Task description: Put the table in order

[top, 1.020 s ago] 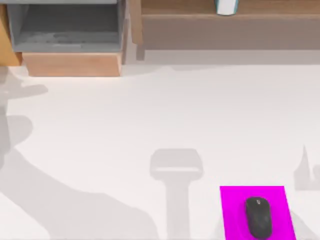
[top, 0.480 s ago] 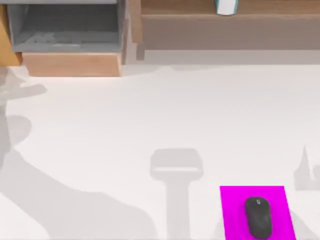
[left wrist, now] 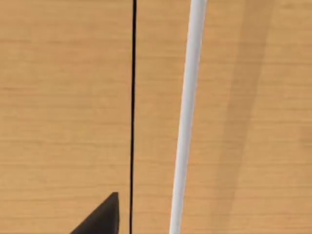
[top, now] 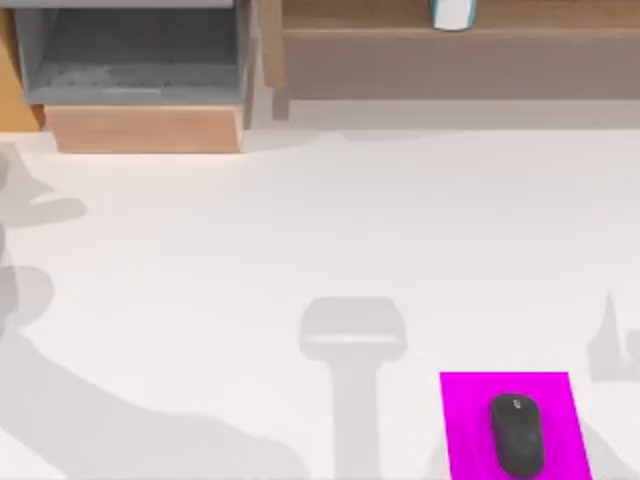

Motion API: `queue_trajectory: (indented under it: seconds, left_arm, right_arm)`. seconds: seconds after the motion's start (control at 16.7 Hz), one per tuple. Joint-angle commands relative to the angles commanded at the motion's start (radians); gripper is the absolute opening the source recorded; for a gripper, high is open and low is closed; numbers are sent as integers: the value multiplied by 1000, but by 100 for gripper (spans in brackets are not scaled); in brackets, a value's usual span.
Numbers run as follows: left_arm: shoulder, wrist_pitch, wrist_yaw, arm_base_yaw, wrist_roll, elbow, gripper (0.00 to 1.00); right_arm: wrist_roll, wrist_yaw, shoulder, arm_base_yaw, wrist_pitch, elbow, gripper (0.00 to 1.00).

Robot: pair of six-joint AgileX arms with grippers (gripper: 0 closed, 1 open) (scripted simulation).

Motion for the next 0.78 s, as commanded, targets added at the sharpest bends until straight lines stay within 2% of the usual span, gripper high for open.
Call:
queue_trajectory:
  seconds: [0.36,0.48,0.78]
  left_arm:
    - [4,-1,-3,-6,-2,1,100]
    - [-9,4,-43,-34,-40,1,100]
    - [-8,20,-242,-209,-229,-33,100]
  right_arm:
    - [0,0,0,0,0,0,100]
    - [0,0,0,0,0,0,100]
    - [0,0,0,0,0,0,100]
